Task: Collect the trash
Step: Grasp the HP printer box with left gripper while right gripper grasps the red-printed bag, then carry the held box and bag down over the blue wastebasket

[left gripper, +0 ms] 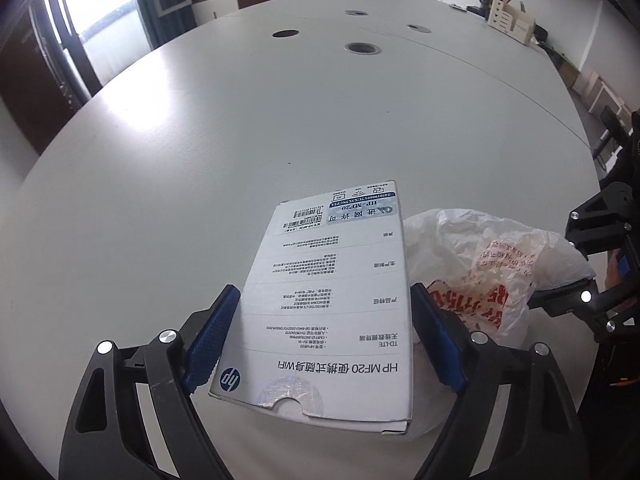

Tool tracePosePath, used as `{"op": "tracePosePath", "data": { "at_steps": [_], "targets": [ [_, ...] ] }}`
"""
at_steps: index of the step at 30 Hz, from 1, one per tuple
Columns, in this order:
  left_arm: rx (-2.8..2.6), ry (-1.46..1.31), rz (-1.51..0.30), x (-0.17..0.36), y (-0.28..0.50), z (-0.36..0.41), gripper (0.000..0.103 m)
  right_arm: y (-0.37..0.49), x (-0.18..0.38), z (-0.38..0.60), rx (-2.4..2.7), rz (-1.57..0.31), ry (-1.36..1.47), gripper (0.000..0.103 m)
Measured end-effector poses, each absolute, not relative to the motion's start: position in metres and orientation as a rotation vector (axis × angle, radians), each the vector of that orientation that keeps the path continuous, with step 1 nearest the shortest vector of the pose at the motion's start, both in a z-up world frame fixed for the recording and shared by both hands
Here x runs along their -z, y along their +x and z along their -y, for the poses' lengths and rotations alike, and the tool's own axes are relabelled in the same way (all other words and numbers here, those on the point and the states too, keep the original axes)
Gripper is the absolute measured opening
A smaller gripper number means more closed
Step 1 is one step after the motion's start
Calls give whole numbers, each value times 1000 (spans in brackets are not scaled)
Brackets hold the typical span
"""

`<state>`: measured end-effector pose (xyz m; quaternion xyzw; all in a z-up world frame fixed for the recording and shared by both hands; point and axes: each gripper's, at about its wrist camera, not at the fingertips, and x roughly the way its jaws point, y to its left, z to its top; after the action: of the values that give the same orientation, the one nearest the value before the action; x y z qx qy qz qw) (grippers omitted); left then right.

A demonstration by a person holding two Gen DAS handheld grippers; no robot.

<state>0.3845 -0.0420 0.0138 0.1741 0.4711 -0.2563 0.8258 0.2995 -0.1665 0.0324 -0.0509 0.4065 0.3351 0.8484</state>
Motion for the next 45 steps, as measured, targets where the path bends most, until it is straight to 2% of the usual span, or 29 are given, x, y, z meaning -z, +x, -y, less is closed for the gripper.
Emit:
{"op": "tracePosePath", "data": {
  "at_steps": [6, 19, 37, 45],
  "targets": [
    [391, 398, -921, -41, 345, 34, 83, 272, -39, 188, -684, -818, -64, 9],
    [184, 131, -833, -71, 225, 11, 83, 199, -57, 217, -672, -702, -65, 8],
    [140, -64, -703, -40, 91, 49, 82, 103, -32, 248, -653, -622, -53, 8],
    [141, -135, -650, -49, 30, 50, 82, 56, -27, 250, -682, -612, -81, 8]
  ]
}}
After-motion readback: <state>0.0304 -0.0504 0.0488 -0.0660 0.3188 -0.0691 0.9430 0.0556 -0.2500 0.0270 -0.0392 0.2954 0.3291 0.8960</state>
